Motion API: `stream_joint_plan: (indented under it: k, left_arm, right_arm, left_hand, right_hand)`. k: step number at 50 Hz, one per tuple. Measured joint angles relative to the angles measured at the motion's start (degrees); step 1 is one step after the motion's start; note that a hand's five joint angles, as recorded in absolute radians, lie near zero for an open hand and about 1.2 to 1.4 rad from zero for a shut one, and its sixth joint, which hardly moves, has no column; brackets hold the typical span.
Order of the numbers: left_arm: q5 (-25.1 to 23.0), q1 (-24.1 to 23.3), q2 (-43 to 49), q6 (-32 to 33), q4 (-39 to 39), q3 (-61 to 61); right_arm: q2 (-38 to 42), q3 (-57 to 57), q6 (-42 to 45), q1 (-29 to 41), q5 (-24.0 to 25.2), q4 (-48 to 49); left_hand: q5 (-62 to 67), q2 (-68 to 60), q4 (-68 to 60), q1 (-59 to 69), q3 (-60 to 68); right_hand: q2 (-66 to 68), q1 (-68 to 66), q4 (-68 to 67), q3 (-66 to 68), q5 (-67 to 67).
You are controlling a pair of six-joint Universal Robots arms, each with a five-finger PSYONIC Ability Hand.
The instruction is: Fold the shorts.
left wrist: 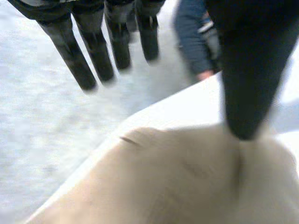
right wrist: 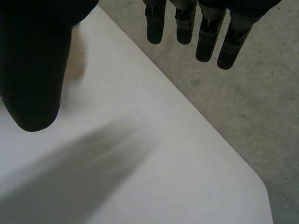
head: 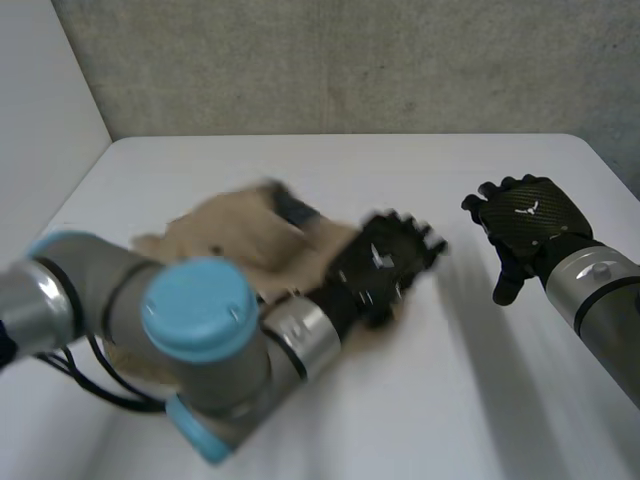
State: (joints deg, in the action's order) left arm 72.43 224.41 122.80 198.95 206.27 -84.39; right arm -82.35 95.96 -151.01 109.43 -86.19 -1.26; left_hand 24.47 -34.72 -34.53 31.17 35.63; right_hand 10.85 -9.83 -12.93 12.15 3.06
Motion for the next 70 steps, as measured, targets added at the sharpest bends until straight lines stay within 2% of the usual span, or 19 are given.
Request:
stream_joint_plan:
  k: [1, 2, 6, 10, 14, 18, 20, 29, 44, 50, 52, 53, 55, 56, 58, 59, 60, 67, 70]
  left_arm:
    - [-0.57, -0.58, 0.01, 0.04, -0.01, -0.69]
    - [-1.67, -1.42, -0.67, 0.11, -0.07, -2.18]
    - [-2.31, -0.60, -4.10, 0.13, -0.51, -4.27]
    - [-0.56, 3.56, -10.35, 0.16, -2.15, -6.78]
    - [4.23, 8.81, -17.39, 0.03, -6.16, -9.81]
    - [6.62, 10.80, -20.03, -0.05, -8.63, -11.42]
    - [10.49, 14.00, -23.40, -0.22, -13.50, -14.63]
    - [13.31, 16.42, -23.31, -0.40, -18.68, -19.06]
    - [13.29, 16.46, -12.45, -0.22, -18.21, -16.78]
    - [13.14, 16.65, -11.48, -0.16, -17.54, -16.64]
    - [13.14, 16.70, -11.10, -0.12, -17.16, -16.64]
    - [13.16, 16.75, -10.83, -0.08, -16.84, -16.64]
    - [13.20, 16.79, -10.72, -0.07, -16.61, -16.65]
    - [13.32, 16.88, -10.69, -0.06, -16.37, -16.65]
    - [13.57, 17.06, -10.78, -0.05, -16.03, -16.68]
    - [13.72, 17.16, -10.87, -0.05, -15.90, -16.70]
    - [14.01, 17.25, -11.30, -0.04, -15.76, -16.71]
    - [15.66, 17.41, -19.13, -0.07, -15.73, -16.74]
    - [16.09, 17.50, -28.92, -0.12, -16.08, -16.48]
  right_arm:
    - [0.04, 0.07, 0.00, -0.07, 0.06, 0.05]
    - [0.13, 0.29, 0.02, -0.14, 0.24, 0.13]
    - [0.34, 0.64, 0.23, -0.07, 0.81, 0.28]
    - [0.93, 0.85, 0.91, 0.06, 2.46, 0.37]
    - [2.48, 1.06, 2.78, 0.25, 6.15, 0.30]
    - [3.24, 1.20, 4.06, 0.33, 7.95, 0.23]
    - [5.13, 1.51, 7.01, 0.42, 10.47, 0.20]
    - [12.02, 0.20, 11.39, 1.67, 12.10, 1.65]
    - [20.61, -2.29, 11.31, 4.04, 12.07, 10.88]
    - [23.37, -3.77, 11.18, 4.90, 12.10, 11.35]
    - [24.05, -4.19, 11.10, 5.11, 12.10, 11.34]
    - [24.63, -4.72, 10.93, 5.30, 12.09, 11.38]
    - [24.89, -4.97, 10.81, 5.37, 12.07, 11.41]
    - [25.06, -5.21, 10.69, 5.42, 12.06, 11.52]
    - [25.15, -5.52, 10.51, 5.47, 12.04, 11.74]
    - [25.09, -5.63, 10.43, 5.48, 12.02, 11.86]
    - [24.98, -5.68, 10.34, 5.48, 12.01, 11.97]
    - [19.58, -5.04, 7.42, 5.17, 11.36, 12.00]
    - [12.80, -4.56, 4.17, 4.79, 10.95, 10.82]
  left_hand:
    - [-13.86, 13.48, 13.72, -13.52, -13.79]
    - [-18.21, 17.74, 17.78, -15.36, -18.22]
    - [-19.02, 18.30, 18.38, -15.36, -19.05]
    - [-19.02, 18.30, 18.38, -15.36, -19.05]
    - [-19.01, 18.29, 18.38, -15.36, -19.05]
    - [-19.01, 18.30, 18.38, -15.36, -19.05]
    - [-18.20, 18.00, 18.13, -14.89, -18.88]
    - [-17.41, 17.68, 17.89, -14.89, -18.88]
    - [3.63, -3.73, -3.95, 7.97, 2.84]
    - [4.72, -5.35, -5.26, 9.05, 4.23]
    - [14.65, -15.46, -15.07, 19.76, 14.33]
    - [22.64, -23.29, -22.99, 27.94, 21.50]
    - [22.64, -23.29, -22.99, 27.94, 21.50]
    - [28.98, -29.24, -29.49, 33.59, 27.90]
    - [28.98, -29.24, -29.49, 33.59, 27.90]
    - [28.98, -29.24, -29.49, 33.59, 27.90]
    - [30.70, -33.62, -33.68, 33.82, 32.18]
    - [30.70, -33.68, -33.69, 33.82, 32.26]
    - [30.70, -33.77, -33.74, 33.82, 32.38]
  right_hand:
    - [0.00, 0.00, 0.00, 0.00, 0.01]
    - [0.00, 0.00, 0.00, 0.00, 0.01]
    - [0.00, 0.00, 0.00, 0.00, 0.01]
    - [0.00, 0.00, 0.00, 0.00, 0.01]
    - [0.00, 0.00, 0.00, 0.00, 0.00]
    - [0.00, 0.00, 0.00, 0.00, 0.00]
    - [0.00, 0.00, 0.00, 0.00, 0.01]
    - [0.67, -0.29, 0.00, 0.20, 0.14]
    - [10.08, -8.54, -8.47, 9.10, 7.49]
    - [12.68, -10.81, -11.00, 11.70, 9.98]
    - [20.08, -16.75, -17.46, 18.19, 16.17]
    - [32.85, -27.29, -29.56, 30.38, 27.96]
    - [38.78, -33.10, -36.38, 37.17, 34.67]
    - [42.76, -36.27, -40.31, 41.08, 38.58]
    - [42.76, -36.27, -40.31, 41.08, 38.58]
    - [56.39, -43.63, -54.57, 54.96, 51.43]
    - [56.45, -43.63, -55.00, 55.25, 51.68]
    - [56.45, -43.63, -55.08, 55.26, 51.76]
    - [56.45, -43.63, -55.08, 55.26, 51.76]
